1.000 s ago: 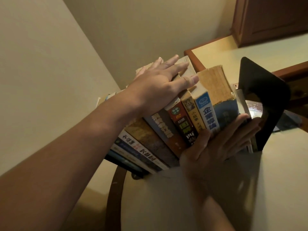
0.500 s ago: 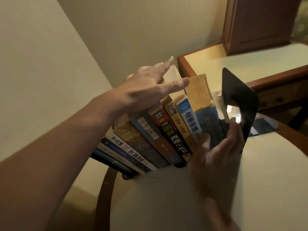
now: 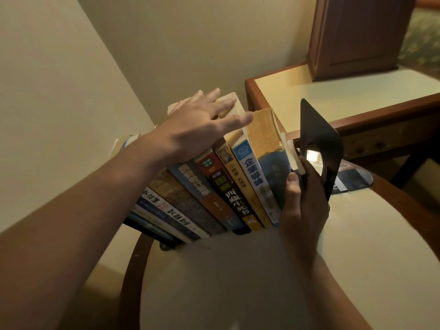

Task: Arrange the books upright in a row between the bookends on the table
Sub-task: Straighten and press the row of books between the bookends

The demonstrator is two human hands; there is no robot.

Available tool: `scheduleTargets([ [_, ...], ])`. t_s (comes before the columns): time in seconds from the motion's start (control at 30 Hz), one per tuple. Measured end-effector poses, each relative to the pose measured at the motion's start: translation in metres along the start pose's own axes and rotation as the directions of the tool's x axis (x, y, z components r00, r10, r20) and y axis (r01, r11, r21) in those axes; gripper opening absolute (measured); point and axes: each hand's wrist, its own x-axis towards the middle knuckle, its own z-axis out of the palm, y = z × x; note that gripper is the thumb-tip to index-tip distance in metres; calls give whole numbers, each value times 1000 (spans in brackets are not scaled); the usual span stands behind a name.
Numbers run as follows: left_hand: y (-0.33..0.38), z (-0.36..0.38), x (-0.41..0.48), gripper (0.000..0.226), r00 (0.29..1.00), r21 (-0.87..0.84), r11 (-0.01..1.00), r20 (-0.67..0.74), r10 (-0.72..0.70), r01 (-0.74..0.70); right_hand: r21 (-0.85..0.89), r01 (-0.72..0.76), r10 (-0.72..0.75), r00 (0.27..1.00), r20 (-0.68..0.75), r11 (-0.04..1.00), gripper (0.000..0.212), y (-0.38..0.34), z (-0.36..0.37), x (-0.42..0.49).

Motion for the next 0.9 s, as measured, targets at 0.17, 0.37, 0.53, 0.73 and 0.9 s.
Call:
scheduleTargets([
  [0.17,-4,2,-18,64,924,-265,964,-361,-130,32,-165,325,-300,940,161,931,48,-7,-29,6],
  [0.37,-43,7,-52,65,984,-214,971,-120,-134,107,-351,525,-416,843,341,776,42,-15,-57,13],
  [0.53,-53,16,-58,63,975,-285,952,-152,-161,112,-424,559,-450,828,334,713,35,-25,-69,15],
  [0.73,-74,19,-68,63,962,-330,936,-190,-195,125,-475,556,-461,831,312,682,24,-35,-96,9],
  [0.9,-77,23,-72,69,965,-349,928,-171,-200,131,-483,607,-405,789,463,630,46,-46,-105,17],
])
